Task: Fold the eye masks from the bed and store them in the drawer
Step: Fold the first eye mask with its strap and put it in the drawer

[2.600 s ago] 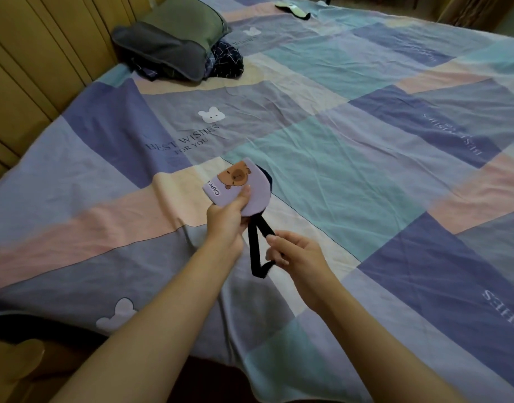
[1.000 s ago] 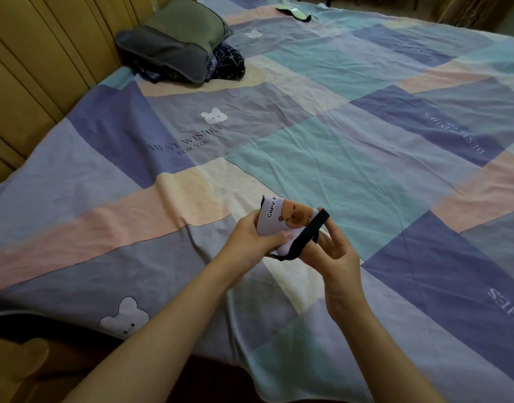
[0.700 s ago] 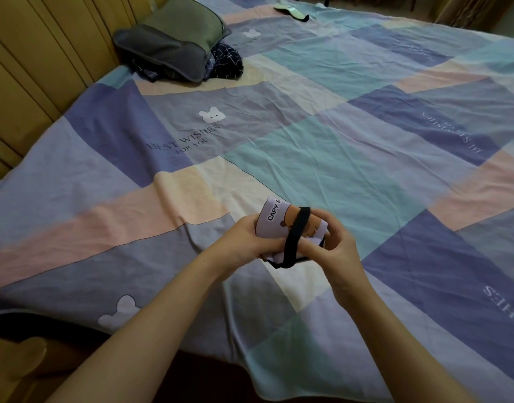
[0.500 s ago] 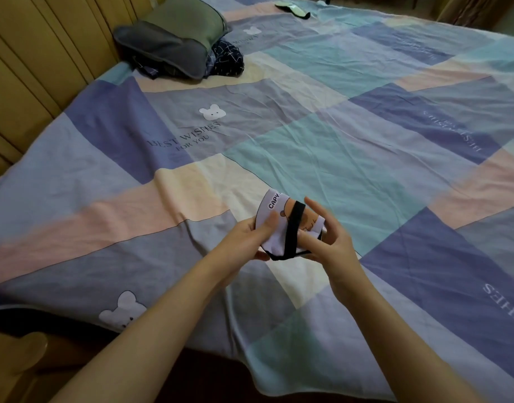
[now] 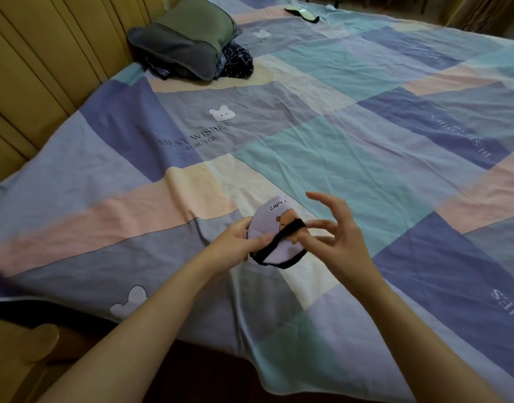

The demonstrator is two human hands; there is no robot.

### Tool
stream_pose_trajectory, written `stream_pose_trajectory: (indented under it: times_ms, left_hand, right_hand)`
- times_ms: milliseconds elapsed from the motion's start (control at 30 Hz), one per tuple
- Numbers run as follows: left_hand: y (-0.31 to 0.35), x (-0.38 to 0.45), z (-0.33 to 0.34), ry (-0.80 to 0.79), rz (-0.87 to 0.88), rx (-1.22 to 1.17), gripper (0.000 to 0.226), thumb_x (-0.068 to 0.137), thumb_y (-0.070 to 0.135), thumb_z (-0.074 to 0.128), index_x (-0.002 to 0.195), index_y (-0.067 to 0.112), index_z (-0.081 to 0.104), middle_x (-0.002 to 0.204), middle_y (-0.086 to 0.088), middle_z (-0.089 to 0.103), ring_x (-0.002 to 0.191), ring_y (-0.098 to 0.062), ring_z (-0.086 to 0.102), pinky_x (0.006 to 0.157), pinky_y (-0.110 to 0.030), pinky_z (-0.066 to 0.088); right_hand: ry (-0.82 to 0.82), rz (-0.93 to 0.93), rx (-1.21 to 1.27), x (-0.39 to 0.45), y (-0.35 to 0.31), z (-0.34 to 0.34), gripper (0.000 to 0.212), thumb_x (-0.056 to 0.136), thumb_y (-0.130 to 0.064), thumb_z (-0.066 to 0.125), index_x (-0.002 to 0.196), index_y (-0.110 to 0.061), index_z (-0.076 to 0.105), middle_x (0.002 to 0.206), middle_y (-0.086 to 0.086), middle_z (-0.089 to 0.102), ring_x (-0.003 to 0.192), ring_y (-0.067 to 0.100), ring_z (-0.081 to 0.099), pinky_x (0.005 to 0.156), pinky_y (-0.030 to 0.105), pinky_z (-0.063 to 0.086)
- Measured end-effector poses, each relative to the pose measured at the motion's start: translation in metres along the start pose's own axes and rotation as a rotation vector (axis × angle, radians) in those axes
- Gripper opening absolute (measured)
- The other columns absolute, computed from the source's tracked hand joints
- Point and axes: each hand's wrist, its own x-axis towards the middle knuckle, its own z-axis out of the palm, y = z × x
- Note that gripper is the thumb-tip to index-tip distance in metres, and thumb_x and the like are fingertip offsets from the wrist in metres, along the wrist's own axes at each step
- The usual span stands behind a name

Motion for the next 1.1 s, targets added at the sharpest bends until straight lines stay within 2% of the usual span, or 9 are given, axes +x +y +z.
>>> stream_pose_trajectory:
  times_ms: [67, 167, 300, 400, 467, 567, 700, 933, 1100]
  left_hand:
    - [0.000, -0.001, -0.007, -0.003, -0.007, 0.019, 0.037, 0.084, 0.034, 0.066, 0.116, 0.018, 0.059, 0.081, 0.008, 0.068, 0.065, -0.004, 0.055, 0.058, -0.019, 0.039]
    - [0.001, -0.002, -0.013, 0.001, -0.004, -0.019, 0.048, 0.079, 0.043, 0.066, 0.121, 0.021, 0.059, 0.111, -0.013, 0.069, 0.101, -0.032, 0.065, 0.088, -0.050, 0.047]
    - [0.002, -0.010, -0.017, 0.006, 0.060, 0.007, 0.046, 0.082, 0.045, 0.062, 0.123, 0.025, 0.057, 0.118, -0.002, 0.068, 0.112, -0.017, 0.062, 0.101, -0.046, 0.045]
    - [-0.003, -0.024, -0.028, 0.182, 0.165, 0.425, 0.036, 0.089, 0.045, 0.057, 0.123, 0.036, 0.050, 0.126, 0.009, 0.059, 0.111, -0.001, 0.054, 0.099, -0.034, 0.045]
    - [-0.010, -0.039, -0.042, 0.404, 0.256, 0.838, 0.046, 0.092, 0.049, 0.049, 0.134, 0.030, 0.044, 0.133, 0.008, 0.052, 0.117, -0.010, 0.050, 0.098, -0.035, 0.041]
    - [-0.026, -0.064, -0.065, 0.560, 0.291, 1.091, 0.058, 0.087, 0.053, 0.041, 0.134, 0.019, 0.047, 0.131, -0.001, 0.055, 0.114, -0.023, 0.055, 0.089, -0.040, 0.046]
    - [-0.050, -0.106, -0.090, 0.694, 0.124, 1.262, 0.060, 0.075, 0.040, 0.070, 0.127, 0.014, 0.054, 0.127, -0.007, 0.059, 0.107, -0.027, 0.062, 0.080, -0.041, 0.051]
    - [-0.105, -0.217, -0.103, 0.855, -0.194, 1.270, 0.059, 0.089, 0.040, 0.055, 0.141, 0.017, 0.039, 0.141, -0.004, 0.047, 0.127, -0.024, 0.046, 0.096, -0.040, 0.043]
    - [-0.162, -0.301, -0.076, 0.996, -0.470, 1.180, 0.064, 0.092, 0.040, 0.049, 0.148, 0.020, 0.025, 0.145, 0.000, 0.043, 0.131, -0.020, 0.041, 0.097, -0.036, 0.038]
  right_hand:
    - [-0.173, -0.115, -0.095, 0.003, -0.008, 0.000, 0.060, 0.075, 0.004, 0.070, 0.122, -0.030, 0.056, 0.138, -0.017, 0.045, 0.099, 0.011, 0.063, 0.070, 0.025, 0.057]
    - [-0.306, -0.166, -0.198, 0.007, -0.010, 0.011, 0.048, 0.073, 0.005, 0.067, 0.114, -0.020, 0.067, 0.133, -0.013, 0.055, 0.112, 0.009, 0.059, 0.066, 0.029, 0.057]
    - [-0.367, -0.028, -0.122, 0.013, -0.006, 0.027, 0.047, 0.072, 0.007, 0.072, 0.114, -0.015, 0.068, 0.130, -0.009, 0.058, 0.116, 0.006, 0.057, 0.080, 0.025, 0.056]
    - [-0.404, 0.027, -0.142, 0.016, -0.010, 0.040, 0.047, 0.073, 0.006, 0.072, 0.114, -0.015, 0.067, 0.129, -0.012, 0.057, 0.107, 0.003, 0.059, 0.082, 0.024, 0.055]
    - [-0.415, 0.030, -0.205, 0.016, -0.013, 0.053, 0.046, 0.074, 0.005, 0.070, 0.114, -0.017, 0.067, 0.128, -0.012, 0.056, 0.107, 0.003, 0.057, 0.083, 0.023, 0.053]
    - [-0.431, 0.034, -0.232, 0.016, -0.022, 0.074, 0.045, 0.076, 0.004, 0.069, 0.116, -0.018, 0.066, 0.127, -0.011, 0.055, 0.109, 0.004, 0.056, 0.087, 0.025, 0.053]
    - [-0.515, 0.006, -0.195, 0.013, -0.040, 0.114, 0.049, 0.077, 0.006, 0.069, 0.120, -0.016, 0.063, 0.125, -0.010, 0.054, 0.099, 0.006, 0.058, 0.088, 0.026, 0.054]
    - [-0.795, -0.171, -0.167, -0.027, -0.063, 0.205, 0.058, 0.076, 0.014, 0.065, 0.127, -0.012, 0.055, 0.091, 0.002, 0.052, 0.068, -0.005, 0.052, 0.067, 0.011, 0.045]
    - [-0.996, -0.213, -0.208, -0.081, -0.052, 0.263, 0.061, 0.080, 0.003, 0.065, 0.134, -0.022, 0.050, 0.109, 0.000, 0.058, 0.095, 0.000, 0.058, 0.074, 0.005, 0.044]
